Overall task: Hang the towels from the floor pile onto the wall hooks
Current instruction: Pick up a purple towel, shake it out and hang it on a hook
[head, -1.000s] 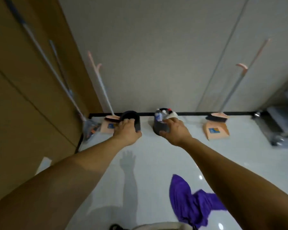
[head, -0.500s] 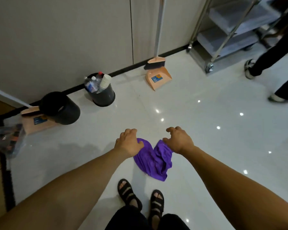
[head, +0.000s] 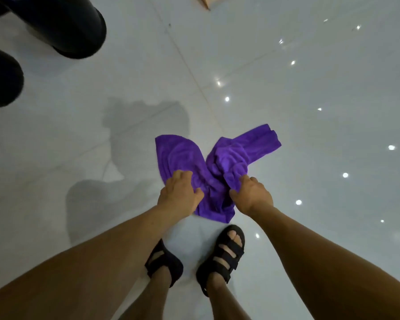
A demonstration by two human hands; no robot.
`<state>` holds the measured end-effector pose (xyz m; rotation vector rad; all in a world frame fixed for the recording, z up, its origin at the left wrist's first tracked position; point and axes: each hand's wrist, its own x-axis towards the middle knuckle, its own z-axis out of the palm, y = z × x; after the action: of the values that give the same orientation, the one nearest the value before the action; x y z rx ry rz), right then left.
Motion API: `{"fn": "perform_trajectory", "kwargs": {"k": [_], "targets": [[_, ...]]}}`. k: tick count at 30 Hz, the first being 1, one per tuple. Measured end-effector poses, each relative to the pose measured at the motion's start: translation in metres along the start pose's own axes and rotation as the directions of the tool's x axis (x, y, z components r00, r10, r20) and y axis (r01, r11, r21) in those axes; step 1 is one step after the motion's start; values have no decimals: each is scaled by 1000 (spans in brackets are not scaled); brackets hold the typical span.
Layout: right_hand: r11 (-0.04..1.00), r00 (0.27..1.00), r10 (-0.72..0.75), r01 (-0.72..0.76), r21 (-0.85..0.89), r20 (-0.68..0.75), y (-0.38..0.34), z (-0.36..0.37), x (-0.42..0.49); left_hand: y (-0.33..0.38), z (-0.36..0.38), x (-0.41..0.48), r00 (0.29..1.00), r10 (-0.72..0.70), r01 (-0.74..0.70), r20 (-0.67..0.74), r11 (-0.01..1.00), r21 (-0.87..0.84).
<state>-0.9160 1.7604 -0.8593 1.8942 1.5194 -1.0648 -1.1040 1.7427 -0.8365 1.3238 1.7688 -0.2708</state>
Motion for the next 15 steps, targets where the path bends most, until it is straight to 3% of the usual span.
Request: {"fn": "perform_trajectory", "kwargs": {"k": [4,9,12,15], "targets": [[997,997,73,-73,19,3,33,69,62,-19,64,56,1000,-9,8,-12,1000,-27],[996,996,84,-84,40,16,54,98,95,-31,109,67,1000,25,-25,2,996,-87],[975,995,78,-62,211,-66,46,90,79,-33,111,48,997,43,-36,64,994,-103],[881,979,-3,100,463,-205,22,51,35,-18,83,19,987,118,-103,109,985,-136]]}}
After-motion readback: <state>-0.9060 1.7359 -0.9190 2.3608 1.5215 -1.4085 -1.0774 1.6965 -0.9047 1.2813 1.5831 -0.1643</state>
